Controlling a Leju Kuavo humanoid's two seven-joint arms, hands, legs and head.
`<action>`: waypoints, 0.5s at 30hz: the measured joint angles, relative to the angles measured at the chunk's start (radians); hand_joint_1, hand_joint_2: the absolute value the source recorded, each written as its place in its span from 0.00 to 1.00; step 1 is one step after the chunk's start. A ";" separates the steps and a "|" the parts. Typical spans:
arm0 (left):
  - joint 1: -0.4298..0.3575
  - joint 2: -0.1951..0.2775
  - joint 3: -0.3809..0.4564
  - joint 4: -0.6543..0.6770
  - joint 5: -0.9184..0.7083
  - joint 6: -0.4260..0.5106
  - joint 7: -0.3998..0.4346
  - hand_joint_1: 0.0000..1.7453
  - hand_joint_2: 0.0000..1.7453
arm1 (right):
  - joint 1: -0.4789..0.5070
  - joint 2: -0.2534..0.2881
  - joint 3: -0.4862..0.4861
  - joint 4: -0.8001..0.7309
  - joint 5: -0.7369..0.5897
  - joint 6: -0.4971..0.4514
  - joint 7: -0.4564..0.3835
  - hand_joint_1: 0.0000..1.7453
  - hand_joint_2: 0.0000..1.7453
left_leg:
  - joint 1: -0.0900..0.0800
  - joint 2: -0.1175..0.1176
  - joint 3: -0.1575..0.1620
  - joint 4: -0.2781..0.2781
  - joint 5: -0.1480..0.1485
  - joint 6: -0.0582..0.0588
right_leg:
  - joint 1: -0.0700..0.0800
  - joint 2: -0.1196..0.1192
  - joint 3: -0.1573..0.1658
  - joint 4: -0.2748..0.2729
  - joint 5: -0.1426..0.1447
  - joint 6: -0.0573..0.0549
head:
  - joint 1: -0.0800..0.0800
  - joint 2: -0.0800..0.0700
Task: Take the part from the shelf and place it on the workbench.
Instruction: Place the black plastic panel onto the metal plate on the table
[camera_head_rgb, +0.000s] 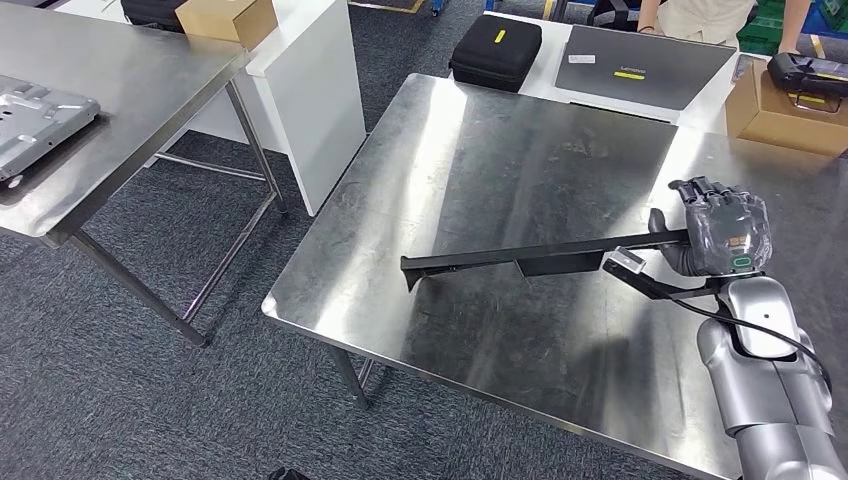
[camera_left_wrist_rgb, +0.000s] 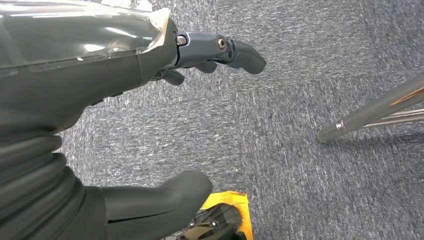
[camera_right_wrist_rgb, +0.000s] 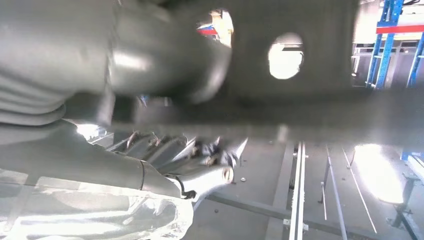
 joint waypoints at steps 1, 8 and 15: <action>0.001 0.000 0.001 0.000 0.001 0.003 0.001 0.00 0.00 | -0.003 0.001 0.002 0.002 -0.001 0.000 0.000 0.00 1.00 | 0.000 0.000 0.000 0.000 0.000 0.000 | 0.000 0.000 0.000 0.000 0.000 0.000 | 0.000 0.000; 0.006 0.000 0.011 0.000 0.001 0.011 0.010 0.00 0.00 | -0.012 0.002 0.015 0.011 -0.004 0.000 0.000 0.00 1.00 | 0.000 0.000 0.000 0.000 0.000 0.000 | 0.000 0.000 0.000 0.000 0.000 0.000 | 0.000 0.000; 0.008 0.000 0.012 0.000 0.004 0.007 0.012 0.00 0.00 | -0.012 0.002 0.025 0.011 -0.005 0.000 0.000 0.00 1.00 | 0.000 0.000 0.000 0.000 0.000 0.000 | 0.000 0.000 0.000 0.000 0.000 0.000 | 0.000 0.000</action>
